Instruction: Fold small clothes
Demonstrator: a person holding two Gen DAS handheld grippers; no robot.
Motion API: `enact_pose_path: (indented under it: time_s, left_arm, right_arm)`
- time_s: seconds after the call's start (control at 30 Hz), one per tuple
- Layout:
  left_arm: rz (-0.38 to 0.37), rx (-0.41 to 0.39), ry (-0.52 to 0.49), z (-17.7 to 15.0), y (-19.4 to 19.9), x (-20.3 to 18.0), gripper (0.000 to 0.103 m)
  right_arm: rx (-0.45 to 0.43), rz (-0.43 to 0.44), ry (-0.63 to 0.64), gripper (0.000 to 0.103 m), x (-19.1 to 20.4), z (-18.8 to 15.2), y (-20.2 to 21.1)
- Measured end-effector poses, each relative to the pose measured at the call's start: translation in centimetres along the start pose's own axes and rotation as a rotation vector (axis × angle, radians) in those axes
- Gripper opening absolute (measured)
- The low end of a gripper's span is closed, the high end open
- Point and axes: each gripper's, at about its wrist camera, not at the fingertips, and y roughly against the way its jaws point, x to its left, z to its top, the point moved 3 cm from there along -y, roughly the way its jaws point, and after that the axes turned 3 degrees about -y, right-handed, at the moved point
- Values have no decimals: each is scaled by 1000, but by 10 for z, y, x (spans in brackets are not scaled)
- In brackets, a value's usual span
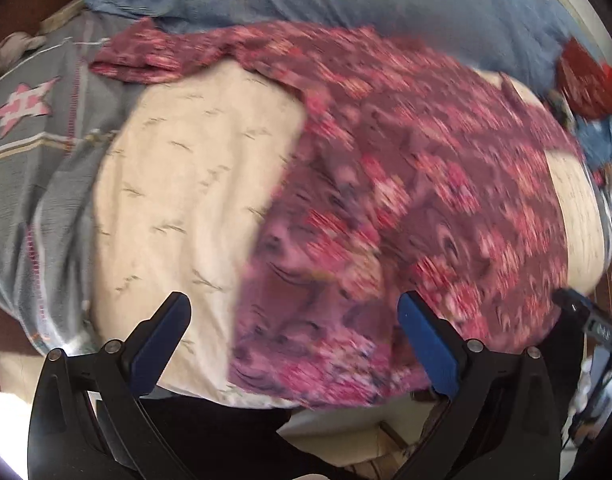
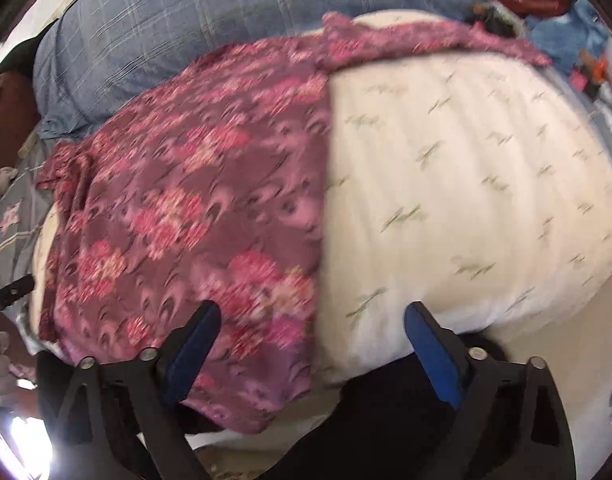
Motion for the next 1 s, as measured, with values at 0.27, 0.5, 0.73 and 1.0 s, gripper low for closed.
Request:
enact_pose_path:
  time_s: [0.27,0.5,0.73,1.0]
  left_arm:
    - [28,114,-54,-8,-26,-9,54]
    - [-149,141,119,-8,15,28,10]
    - [-137,245,213,-48,-4,54,11]
    - [-221,42,154,22,14,58,82]
  right_arm:
    - [-62,75,29,5,4,-7,9]
    - [-261,169,-45,3,-34,31,88]
    - [-90,83,-69,4,-53,27,47]
    - [-222,178,-193,43,-64,84,67]
